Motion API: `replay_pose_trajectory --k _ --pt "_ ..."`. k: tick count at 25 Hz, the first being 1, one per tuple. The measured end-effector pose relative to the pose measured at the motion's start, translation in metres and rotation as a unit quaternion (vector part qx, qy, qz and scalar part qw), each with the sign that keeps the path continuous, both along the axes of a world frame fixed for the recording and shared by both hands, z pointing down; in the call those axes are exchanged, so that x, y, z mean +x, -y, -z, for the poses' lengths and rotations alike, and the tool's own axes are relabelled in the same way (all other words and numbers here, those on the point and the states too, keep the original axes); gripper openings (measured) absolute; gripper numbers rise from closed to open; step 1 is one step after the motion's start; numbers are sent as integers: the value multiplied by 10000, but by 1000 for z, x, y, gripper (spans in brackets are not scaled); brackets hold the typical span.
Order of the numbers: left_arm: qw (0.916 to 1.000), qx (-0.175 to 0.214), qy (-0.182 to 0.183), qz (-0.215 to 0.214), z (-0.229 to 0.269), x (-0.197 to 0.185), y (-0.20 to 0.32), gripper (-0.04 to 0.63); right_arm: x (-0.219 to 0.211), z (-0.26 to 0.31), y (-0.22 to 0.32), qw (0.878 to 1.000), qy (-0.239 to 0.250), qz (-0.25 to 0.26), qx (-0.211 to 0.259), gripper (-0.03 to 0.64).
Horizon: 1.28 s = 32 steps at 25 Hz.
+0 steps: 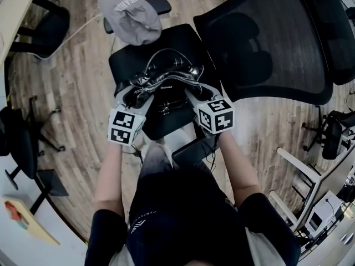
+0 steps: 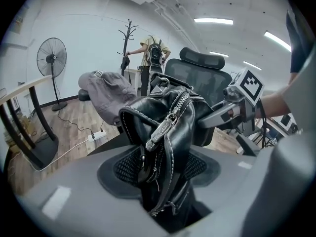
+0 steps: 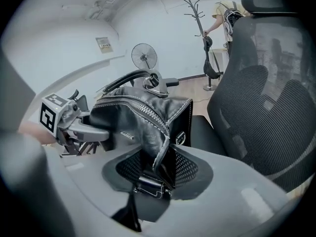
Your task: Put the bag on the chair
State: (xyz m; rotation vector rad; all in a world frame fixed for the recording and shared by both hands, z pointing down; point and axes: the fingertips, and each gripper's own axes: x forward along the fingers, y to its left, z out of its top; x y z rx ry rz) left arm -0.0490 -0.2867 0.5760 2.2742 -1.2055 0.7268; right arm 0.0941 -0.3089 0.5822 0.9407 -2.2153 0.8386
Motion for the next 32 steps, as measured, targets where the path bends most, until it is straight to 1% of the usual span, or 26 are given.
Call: replay_pose_trajectory --k 3,7,10,12,16,24,28,32 --pt "9999 -103 -76 -56 0 1 -1 249 1 0 0 10000 9 -29 -37 153" --pt "9997 -163 -123 -130 -1 0 -2 267 3 1 0 10000 -89 25 -11 187" --pt "9990 -282 -288 -218 1 1 -5 285 7 4 -3 9999 -132 57 -56 207" --pt "9983 -368 -308 -325 1 1 -7 299 10 7 -4 9998 -181 95 -44 218" --pt "9973 -441 -294 -515 2 2 -13 318 12 14 -9 9995 -265 170 27 224" --pt "9945 -618 -458 -711 3 1 -29 347 17 25 -22 9993 -322 176 -10 233" --pt "9949 -596 -482 -654 6 -7 -35 354 19 31 -27 9995 -296 100 5 233" --pt "9962 -523 -464 -520 13 -16 -41 339 23 38 -31 9996 -295 0 41 233"
